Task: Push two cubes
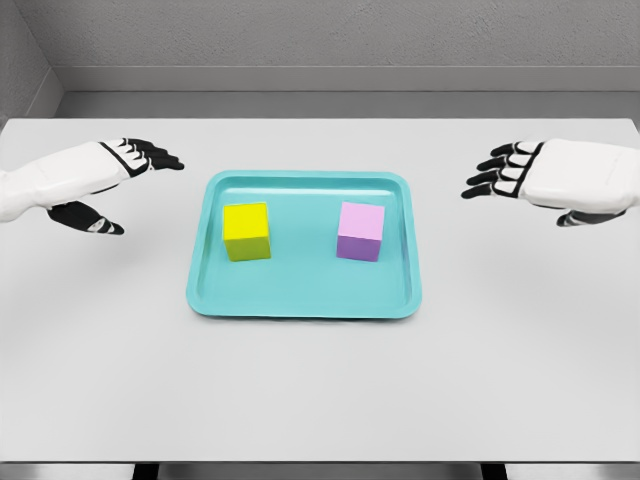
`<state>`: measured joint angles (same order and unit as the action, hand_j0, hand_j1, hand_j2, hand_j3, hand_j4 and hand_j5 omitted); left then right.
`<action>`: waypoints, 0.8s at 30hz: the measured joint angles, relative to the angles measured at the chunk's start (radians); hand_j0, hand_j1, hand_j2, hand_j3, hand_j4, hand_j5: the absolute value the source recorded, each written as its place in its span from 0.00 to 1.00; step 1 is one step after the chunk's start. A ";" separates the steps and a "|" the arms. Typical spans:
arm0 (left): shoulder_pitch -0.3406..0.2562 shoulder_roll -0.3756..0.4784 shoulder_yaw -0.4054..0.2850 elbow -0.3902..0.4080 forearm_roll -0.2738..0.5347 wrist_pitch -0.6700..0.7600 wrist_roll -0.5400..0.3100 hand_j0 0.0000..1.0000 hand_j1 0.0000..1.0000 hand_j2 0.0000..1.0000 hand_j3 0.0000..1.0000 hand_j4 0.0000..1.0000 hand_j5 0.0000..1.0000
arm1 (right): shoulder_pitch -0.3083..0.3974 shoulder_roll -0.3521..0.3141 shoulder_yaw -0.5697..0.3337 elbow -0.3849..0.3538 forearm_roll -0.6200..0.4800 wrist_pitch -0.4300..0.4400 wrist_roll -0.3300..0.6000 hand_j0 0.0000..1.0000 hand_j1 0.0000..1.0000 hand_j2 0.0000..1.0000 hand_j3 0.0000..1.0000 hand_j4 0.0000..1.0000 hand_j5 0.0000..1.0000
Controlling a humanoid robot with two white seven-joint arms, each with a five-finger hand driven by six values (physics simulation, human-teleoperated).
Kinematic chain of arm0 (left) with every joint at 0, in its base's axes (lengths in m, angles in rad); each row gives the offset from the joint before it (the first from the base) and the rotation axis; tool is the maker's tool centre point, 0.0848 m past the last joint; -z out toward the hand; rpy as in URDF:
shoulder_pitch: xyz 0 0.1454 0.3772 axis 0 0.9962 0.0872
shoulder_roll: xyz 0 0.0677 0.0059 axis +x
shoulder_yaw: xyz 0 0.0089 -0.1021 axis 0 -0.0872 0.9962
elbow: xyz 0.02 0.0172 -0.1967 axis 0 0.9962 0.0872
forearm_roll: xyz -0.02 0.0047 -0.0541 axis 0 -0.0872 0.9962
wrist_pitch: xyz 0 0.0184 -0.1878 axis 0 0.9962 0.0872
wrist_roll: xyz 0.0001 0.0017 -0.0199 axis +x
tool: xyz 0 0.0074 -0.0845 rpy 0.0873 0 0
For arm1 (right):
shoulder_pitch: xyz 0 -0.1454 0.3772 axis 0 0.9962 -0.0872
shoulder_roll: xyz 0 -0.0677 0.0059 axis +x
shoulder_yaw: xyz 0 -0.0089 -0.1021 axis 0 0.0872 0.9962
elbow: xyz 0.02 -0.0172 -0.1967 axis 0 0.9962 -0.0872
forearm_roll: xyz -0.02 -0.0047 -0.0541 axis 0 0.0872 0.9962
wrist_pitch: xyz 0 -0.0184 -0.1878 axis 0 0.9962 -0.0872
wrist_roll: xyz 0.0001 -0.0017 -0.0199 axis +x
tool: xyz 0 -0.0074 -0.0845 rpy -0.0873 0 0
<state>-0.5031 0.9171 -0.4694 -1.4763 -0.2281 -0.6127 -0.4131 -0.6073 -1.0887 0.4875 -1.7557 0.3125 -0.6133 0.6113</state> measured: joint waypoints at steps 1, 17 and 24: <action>-0.003 -0.001 -0.008 0.001 0.000 0.000 0.000 1.00 1.00 1.00 1.00 1.00 1.00 | -0.003 0.001 0.002 0.000 0.001 0.000 0.000 1.00 1.00 1.00 1.00 1.00 1.00; -0.236 -0.137 -0.309 0.208 -0.198 0.000 -0.129 0.41 0.41 0.41 0.41 0.41 0.41 | -0.200 0.133 0.327 0.022 0.167 0.000 0.000 0.00 0.00 0.00 0.00 0.00 0.00; -0.262 -0.148 -0.314 0.222 -0.196 0.002 -0.180 0.35 0.35 0.35 0.35 0.35 0.35 | -0.256 0.249 0.454 0.148 0.240 0.000 0.000 0.00 0.00 0.00 0.00 0.00 0.00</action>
<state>-0.7654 0.7688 -0.7833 -1.2548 -0.4240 -0.6108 -0.5932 -0.8636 -0.8397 0.9417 -1.6075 0.5525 -0.6131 0.6110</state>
